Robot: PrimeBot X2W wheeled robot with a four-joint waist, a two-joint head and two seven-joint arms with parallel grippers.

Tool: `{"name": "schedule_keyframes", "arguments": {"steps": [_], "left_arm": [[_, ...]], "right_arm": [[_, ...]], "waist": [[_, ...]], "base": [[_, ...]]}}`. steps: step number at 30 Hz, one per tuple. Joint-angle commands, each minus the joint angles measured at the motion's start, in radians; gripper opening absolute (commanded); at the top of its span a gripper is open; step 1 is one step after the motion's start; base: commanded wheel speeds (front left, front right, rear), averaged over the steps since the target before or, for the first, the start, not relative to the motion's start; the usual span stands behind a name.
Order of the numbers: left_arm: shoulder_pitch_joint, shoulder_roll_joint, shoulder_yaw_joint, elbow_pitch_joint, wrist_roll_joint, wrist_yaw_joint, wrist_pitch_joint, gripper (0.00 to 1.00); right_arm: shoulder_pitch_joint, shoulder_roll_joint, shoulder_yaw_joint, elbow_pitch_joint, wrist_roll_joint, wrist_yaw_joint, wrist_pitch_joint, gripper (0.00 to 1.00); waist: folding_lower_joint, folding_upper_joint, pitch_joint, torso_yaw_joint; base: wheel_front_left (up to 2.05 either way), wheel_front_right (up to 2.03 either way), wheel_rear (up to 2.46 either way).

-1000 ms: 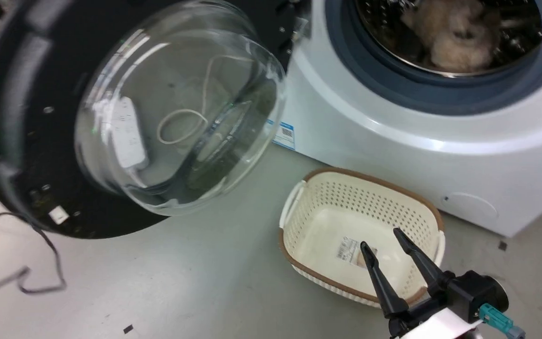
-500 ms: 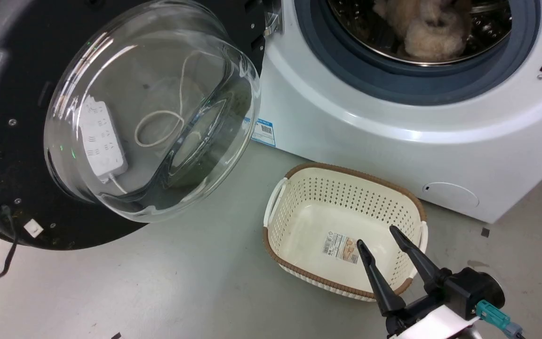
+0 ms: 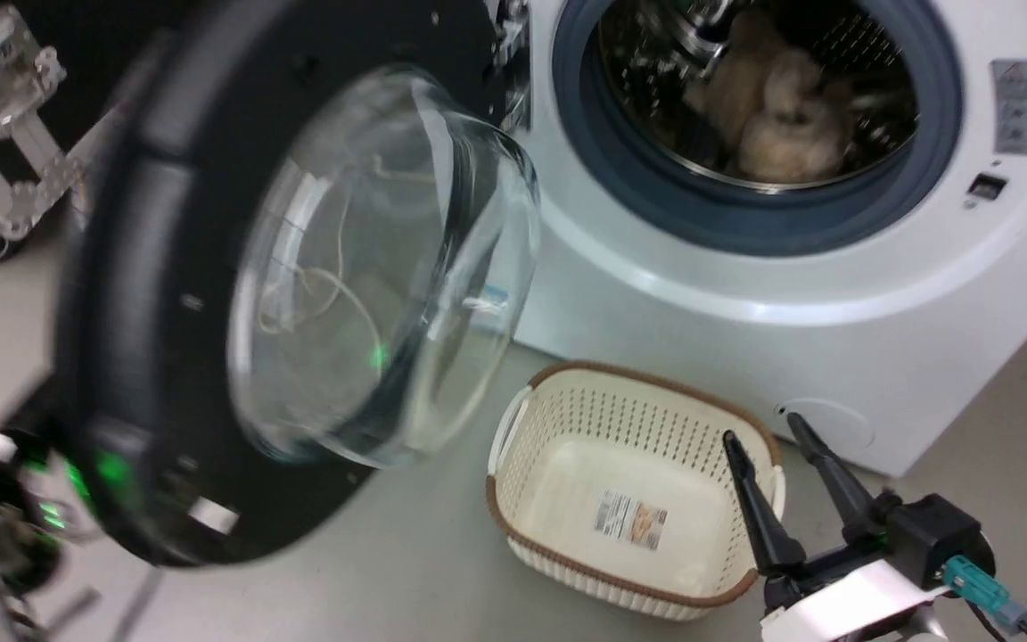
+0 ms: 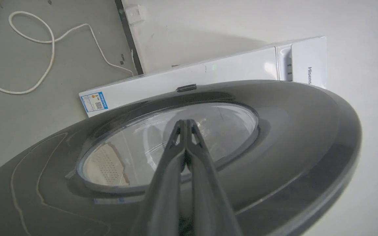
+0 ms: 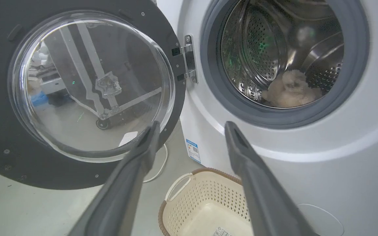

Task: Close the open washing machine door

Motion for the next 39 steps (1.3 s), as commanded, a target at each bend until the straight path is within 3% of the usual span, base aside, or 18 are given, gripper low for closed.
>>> {"name": "schedule_keyframes", "arguments": {"steps": [1,2,6,13,19,30,39], "left_arm": [[0.031,-0.022,-0.013,-0.021,-0.01,0.003,0.013,0.0],[0.097,-0.068,-0.044,-0.097,-0.033,0.016,0.047,0.0],[0.181,-0.102,-0.116,-0.187,-0.077,0.041,0.06,0.0],[0.308,-0.108,-0.353,-0.255,-0.206,0.068,-0.048,0.0],[0.337,-0.108,-0.529,-0.267,-0.294,0.05,-0.164,0.0],[0.178,-0.109,-0.715,-0.18,-0.354,-0.011,-0.346,0.0],[-0.07,-0.109,-0.781,0.023,-0.351,-0.053,-0.524,0.0]], "right_arm": [[0.011,0.005,-0.007,0.004,-0.004,0.001,-0.005,1.0],[0.02,0.012,-0.028,0.007,-0.009,0.001,-0.005,1.0],[0.028,0.02,-0.058,0.007,-0.016,0.001,-0.005,1.0],[0.028,0.022,-0.084,0.01,-0.027,0.001,-0.005,1.0],[0.007,0.01,-0.088,0.008,-0.028,0.001,-0.005,1.0],[-0.046,0.005,-0.106,0.002,-0.015,0.001,-0.005,1.0],[-0.083,0.024,-0.101,0.008,-0.001,0.001,-0.005,1.0]], "waist": [[0.0001,0.0,-0.023,-0.01],[0.0001,0.0,-0.049,-0.027],[0.0001,0.0,-0.067,-0.057],[0.0001,0.0,-0.055,-0.148],[0.0001,0.0,-0.008,-0.268],[0.0001,0.0,0.127,-0.504],[0.0001,0.0,0.207,-0.644]], "base": [[0.0,0.0,0.0],[0.0,0.0,0.0],[0.0,0.0,0.0],[0.0,0.0,0.0],[0.0,0.0,0.0],[0.0,0.0,0.0],[0.0,0.0,0.0]]}}
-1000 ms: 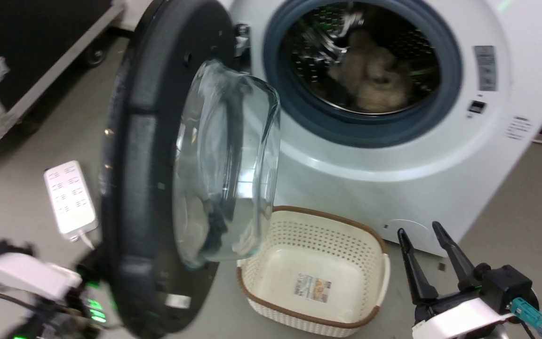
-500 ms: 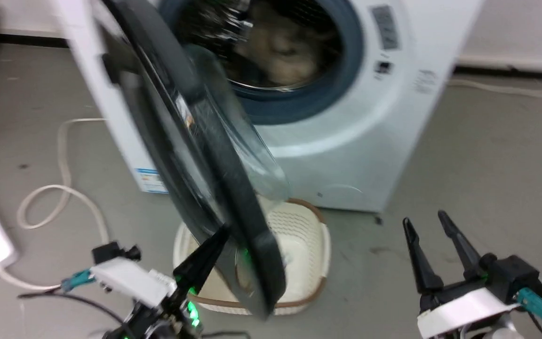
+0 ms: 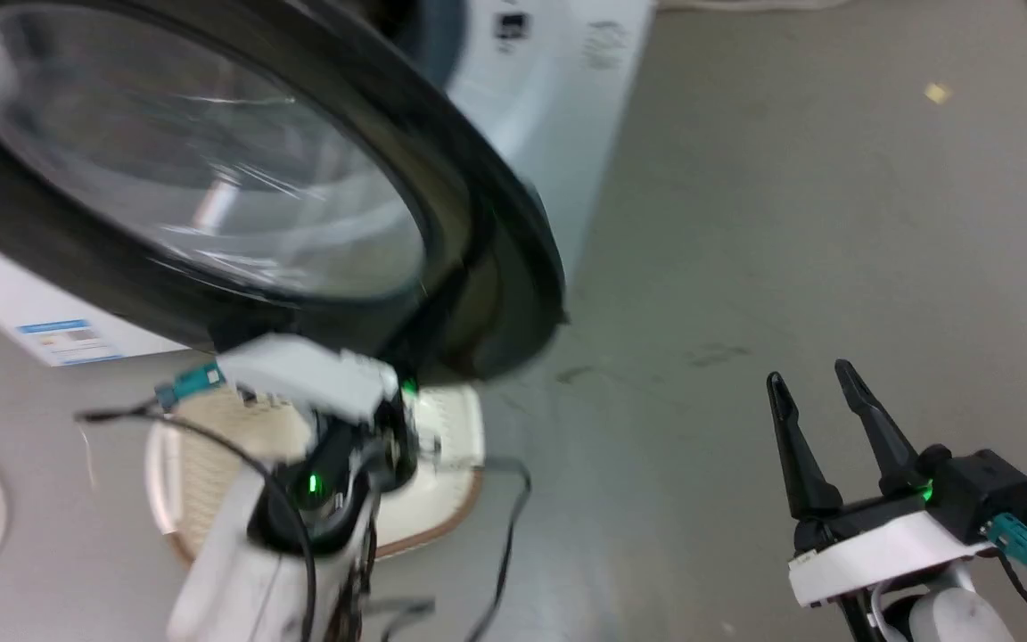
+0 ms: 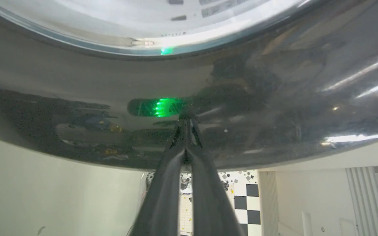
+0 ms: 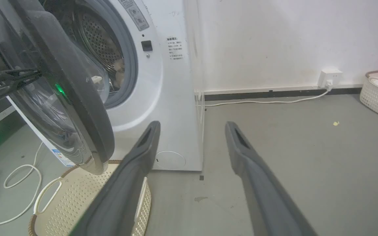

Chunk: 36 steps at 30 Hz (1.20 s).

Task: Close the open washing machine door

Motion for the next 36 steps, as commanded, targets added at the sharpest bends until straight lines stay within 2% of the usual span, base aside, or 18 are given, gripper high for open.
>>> {"name": "schedule_keyframes", "arguments": {"steps": [1,6,10,16,17,18,19,20,22,24,29,31,32,33,36], "left_arm": [[-0.05,0.0,-0.003,0.031,-0.009,-0.013,-0.03,0.0],[-0.193,0.0,0.008,0.175,-0.033,-0.045,-0.141,0.0],[-0.285,0.0,-0.001,0.284,-0.067,-0.074,-0.177,0.0],[-0.317,0.0,-0.042,0.39,-0.109,-0.131,-0.182,0.0],[-0.281,0.0,-0.062,0.393,-0.102,-0.158,-0.18,0.0],[-0.261,0.002,-0.071,0.384,-0.093,-0.165,-0.178,0.33],[-0.237,0.008,-0.084,0.37,-0.077,-0.17,-0.177,0.78],[-0.21,0.015,-0.096,0.35,-0.06,-0.174,-0.179,1.0],[-0.149,0.038,-0.119,0.301,-0.015,-0.178,-0.195,1.0],[-0.089,0.092,-0.163,0.243,0.087,-0.179,-0.239,1.0],[0.051,0.241,-0.228,0.161,0.378,-0.179,-0.427,1.0],[0.088,0.286,-0.228,0.143,0.502,-0.154,-0.458,1.0],[0.105,0.303,-0.226,0.128,0.57,-0.137,-0.465,1.0],[0.16,0.312,-0.156,0.044,0.755,-0.087,-0.469,1.0],[0.243,0.294,-0.07,-0.044,0.919,-0.056,-0.469,1.0]], "right_arm": [[-0.02,0.007,0.001,0.003,0.007,0.001,-0.005,1.0],[-0.028,0.016,0.003,0.006,0.012,0.001,-0.005,1.0],[-0.027,0.02,0.002,0.008,0.01,0.001,-0.005,1.0],[-0.025,0.02,-0.001,0.01,0.004,0.001,-0.005,1.0],[-0.016,0.016,-0.005,0.005,0.001,0.001,-0.005,1.0],[-0.011,0.014,-0.007,0.004,0.0,0.001,-0.005,1.0],[-0.005,0.012,-0.009,0.003,-0.001,0.001,-0.005,1.0],[0.001,0.009,-0.012,0.002,-0.001,0.001,-0.005,1.0],[0.016,0.004,-0.019,-0.002,-0.003,0.001,-0.005,1.0],[0.032,-0.002,-0.025,-0.006,-0.005,0.001,-0.005,1.0],[0.061,-0.014,-0.03,-0.009,-0.01,0.001,-0.005,1.0],[0.074,-0.016,-0.034,-0.011,-0.012,0.001,-0.005,1.0],[0.081,-0.017,-0.036,-0.013,-0.013,0.001,-0.005,1.0],[0.104,-0.018,-0.04,-0.016,-0.015,0.001,-0.005,1.0],[0.123,-0.013,-0.037,-0.009,-0.017,0.001,-0.005,1.0]], "waist": [[-0.0003,-0.0001,0.05,-0.067],[-0.0003,-0.0001,0.063,-0.101],[-0.0003,-0.0001,0.065,-0.103],[-0.0003,-0.0001,0.039,-0.065],[-0.0003,-0.0001,0.016,-0.033],[-0.0003,-0.0001,0.006,-0.02],[-0.0003,-0.0001,-0.005,-0.007],[-0.0003,-0.0001,-0.017,0.007],[-0.0003,-0.0001,-0.038,0.036],[-0.0003,-0.0001,-0.062,0.07],[-0.0003,-0.0001,-0.114,0.141],[-0.0003,-0.0001,-0.134,0.17],[-0.0003,-0.0001,-0.144,0.184],[-0.0003,-0.0001,-0.171,0.223],[-0.0003,-0.0001,-0.199,0.247]], "base": [[0.0,0.0,0.0],[0.0,0.0,0.0],[0.0,0.0,0.0],[0.0,0.0,0.0],[0.0,0.0,0.0],[0.0,0.0,0.0],[0.0,0.0,0.0],[0.0,0.0,0.0],[0.0,0.0,0.0],[0.0,0.0,0.0],[0.0,0.0,0.0],[0.0,0.0,0.0],[0.0,0.0,0.0],[0.0,0.0,0.0],[0.0,0.0,0.0]]}}
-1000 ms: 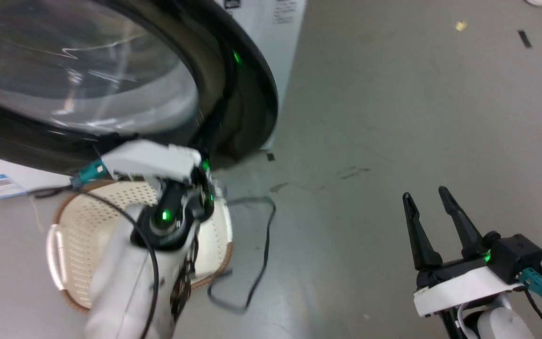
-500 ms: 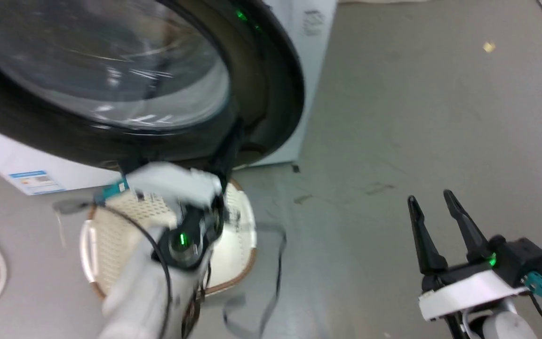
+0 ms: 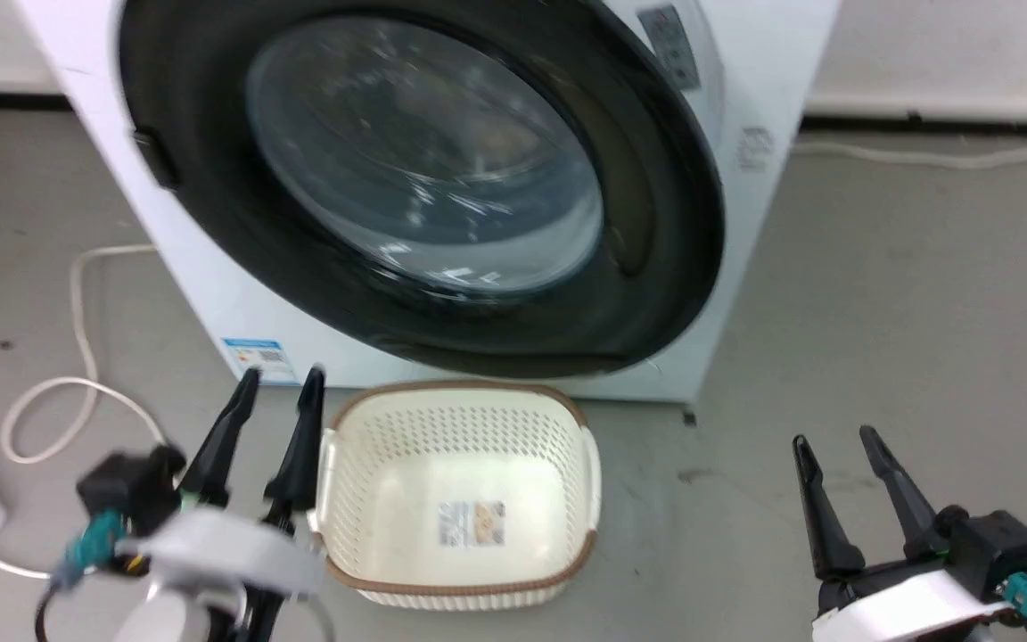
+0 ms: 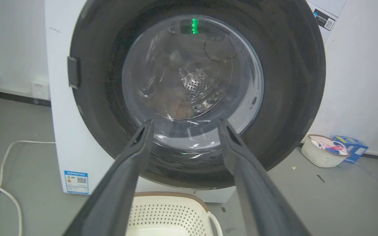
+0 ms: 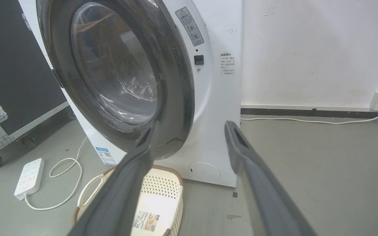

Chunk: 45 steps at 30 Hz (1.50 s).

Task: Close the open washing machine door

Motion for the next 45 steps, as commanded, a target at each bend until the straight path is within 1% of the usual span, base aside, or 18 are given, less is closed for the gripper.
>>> {"name": "schedule_keyframes", "arguments": {"steps": [1,6,10,13,18,19,20,21,27,31,35,40,45], "left_arm": [[0.062,-0.012,0.033,-0.041,0.085,0.015,-0.005,1.0],[0.173,-0.054,0.124,-0.134,0.282,0.059,-0.005,1.0],[0.24,-0.087,0.177,-0.179,0.404,0.095,-0.005,1.0],[0.277,-0.099,0.181,-0.184,0.486,0.1,-0.005,1.0],[0.286,-0.116,0.153,-0.165,0.57,0.093,-0.005,1.0],[0.283,-0.12,0.15,-0.162,0.579,0.093,-0.005,1.0],[0.278,-0.123,0.147,-0.159,0.588,0.093,-0.005,1.0],[0.272,-0.126,0.145,-0.158,0.594,0.091,-0.005,1.0],[0.219,-0.157,0.135,-0.171,0.616,0.082,-0.005,1.0],[0.183,-0.177,0.124,-0.179,0.63,0.076,-0.005,1.0],[0.153,-0.198,0.116,-0.18,0.642,0.074,-0.005,1.0],[0.117,-0.218,0.109,-0.171,0.65,0.065,-0.005,1.0],[0.085,-0.239,0.099,-0.163,0.654,0.061,-0.005,1.0]], "right_arm": [[0.018,0.0,0.006,0.001,-0.006,0.001,-0.005,1.0],[0.034,0.001,0.017,0.0,-0.009,0.001,-0.005,1.0],[0.042,0.003,0.034,-0.001,-0.007,0.001,-0.005,1.0],[0.049,0.007,0.04,0.002,-0.001,0.001,-0.005,1.0],[0.052,0.007,0.054,0.012,0.013,0.001,-0.005,1.0],[0.048,0.005,0.056,0.016,0.018,0.001,-0.005,0.55],[0.043,0.002,0.059,0.019,0.023,0.001,-0.005,0.35],[0.035,-0.004,0.063,0.017,0.025,0.001,-0.005,0.0],[-0.049,-0.063,0.103,-0.016,0.036,0.001,-0.003,0.0],[-0.158,-0.135,0.172,-0.025,0.059,0.001,0.042,0.0],[-0.29,-0.208,0.228,-0.018,0.11,0.001,0.098,0.0],[-0.449,-0.288,0.243,0.05,0.2,0.001,0.156,0.0],[-0.584,-0.358,0.249,0.15,0.267,0.001,0.179,0.0]], "waist": [[0.0002,-0.0001,-0.046,0.041],[0.0002,-0.0001,-0.07,0.057],[0.0002,-0.0001,-0.074,0.06],[0.0002,-0.0001,-0.071,0.069],[0.0002,-0.0001,-0.049,0.093],[0.0002,-0.0001,-0.043,0.097],[0.0002,-0.0001,-0.036,0.103],[0.0002,-0.0001,-0.026,0.109],[0.0002,-0.0001,0.058,0.154],[0.0002,-0.0001,0.127,0.187],[0.0002,-0.0001,0.182,0.216],[0.0002,-0.0001,0.238,0.247],[0.0002,-0.0001,0.278,0.274]], "base": [[0.0,0.0,0.0],[0.0,0.0,0.0],[0.0,0.0,0.0],[0.0,0.0,0.0],[0.0,0.0,0.0],[0.0,0.0,0.0],[0.0,0.0,0.0],[0.0,0.0,0.0],[0.0,0.0,0.0],[0.0,0.0,0.0],[0.0,0.0,0.0],[0.0,0.0,0.0],[0.0,0.0,0.0]]}}
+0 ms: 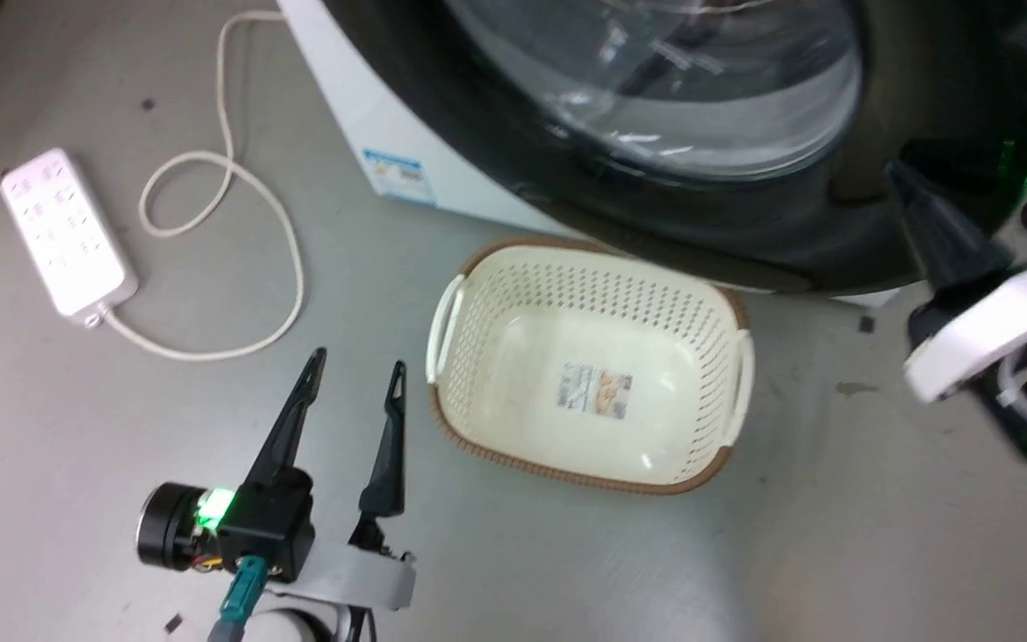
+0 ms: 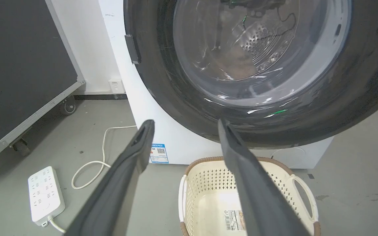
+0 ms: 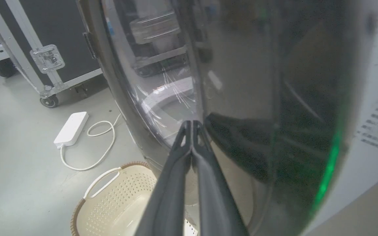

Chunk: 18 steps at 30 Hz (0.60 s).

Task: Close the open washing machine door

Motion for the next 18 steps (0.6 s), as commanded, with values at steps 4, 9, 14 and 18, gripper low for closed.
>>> {"name": "schedule_keyframes", "arguments": {"steps": [4,9,14,18], "left_arm": [[-0.028,-0.013,0.0,-0.002,0.006,0.0,-0.004,1.0],[-0.041,-0.023,-0.002,-0.003,0.012,0.001,-0.004,1.0],[-0.05,-0.03,-0.004,0.0,0.015,0.0,-0.004,1.0],[-0.051,-0.033,0.002,0.005,0.017,-0.001,-0.004,1.0]], "right_arm": [[-0.104,-0.04,0.006,0.07,0.048,0.001,0.015,0.0],[-0.213,-0.066,-0.023,0.167,0.091,0.001,0.026,0.0],[-0.301,-0.065,-0.073,0.276,0.103,0.001,0.029,0.0],[-0.357,-0.049,-0.111,0.36,0.092,0.001,0.015,0.0]], "waist": [[-0.0003,0.0,0.043,0.03],[-0.0003,0.0,0.064,0.04],[-0.0003,0.0,0.071,0.045],[-0.0003,0.0,0.067,0.043]], "base": [[0.0,0.0,0.0],[0.0,0.0,0.0],[0.0,0.0,0.0],[0.0,0.0,0.0]]}}
